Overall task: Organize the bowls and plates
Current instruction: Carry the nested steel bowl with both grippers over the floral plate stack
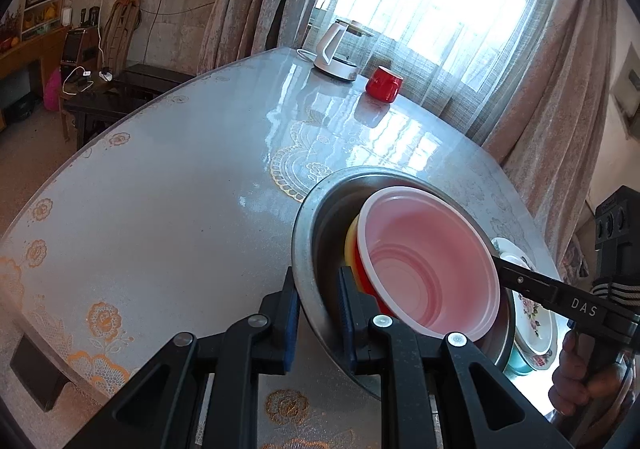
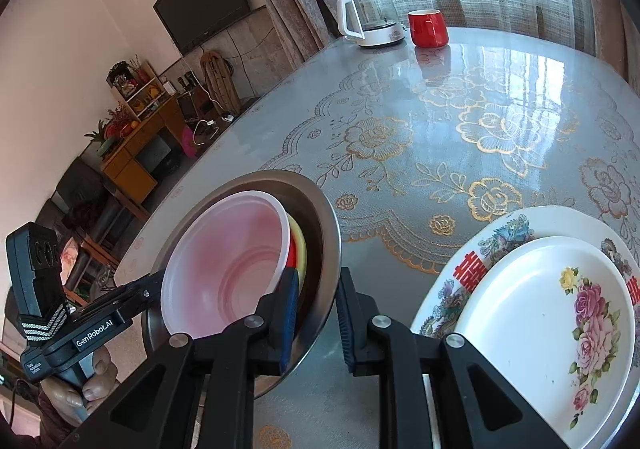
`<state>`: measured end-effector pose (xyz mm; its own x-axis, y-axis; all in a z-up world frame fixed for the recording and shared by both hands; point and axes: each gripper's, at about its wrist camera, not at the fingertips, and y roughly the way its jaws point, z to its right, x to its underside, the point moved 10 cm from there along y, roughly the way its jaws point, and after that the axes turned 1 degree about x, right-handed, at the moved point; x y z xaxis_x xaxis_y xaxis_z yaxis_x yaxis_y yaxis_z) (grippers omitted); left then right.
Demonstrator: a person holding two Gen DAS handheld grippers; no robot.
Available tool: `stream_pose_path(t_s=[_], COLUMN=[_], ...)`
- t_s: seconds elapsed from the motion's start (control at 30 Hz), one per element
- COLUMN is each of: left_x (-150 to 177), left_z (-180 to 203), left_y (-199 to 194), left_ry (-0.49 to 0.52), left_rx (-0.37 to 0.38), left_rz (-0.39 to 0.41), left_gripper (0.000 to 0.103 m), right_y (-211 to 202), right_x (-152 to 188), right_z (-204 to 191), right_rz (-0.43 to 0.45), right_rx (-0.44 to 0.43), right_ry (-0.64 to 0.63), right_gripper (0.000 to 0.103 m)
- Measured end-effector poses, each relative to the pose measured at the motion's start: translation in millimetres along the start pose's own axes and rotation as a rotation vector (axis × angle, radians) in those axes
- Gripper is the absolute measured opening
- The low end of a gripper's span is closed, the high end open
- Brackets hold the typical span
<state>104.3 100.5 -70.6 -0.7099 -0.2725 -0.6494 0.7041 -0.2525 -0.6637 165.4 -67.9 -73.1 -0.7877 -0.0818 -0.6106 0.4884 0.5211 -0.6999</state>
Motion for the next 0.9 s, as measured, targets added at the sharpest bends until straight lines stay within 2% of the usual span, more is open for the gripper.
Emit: stream_pose_path(t_s=[0.53,0.9], left_x=[-4.6,-6.2], left_z=[41.7,90.2], left_y=[-11.4,-4.2], left_ry=[0.059,0.137], left_rx=[0.057,0.111], left_rz=[0.004,-0.013], left_gripper=[0.018,0.019], right_y=[-35.1,-69.6], right_x=[0.8,0.0], right_z=[21.5,51.5], right_rz=[0.062,0.126], right_rx=[-0.015,0.01], right_ry=[0.084,0.158], right_gripper=[0.02,0.02])
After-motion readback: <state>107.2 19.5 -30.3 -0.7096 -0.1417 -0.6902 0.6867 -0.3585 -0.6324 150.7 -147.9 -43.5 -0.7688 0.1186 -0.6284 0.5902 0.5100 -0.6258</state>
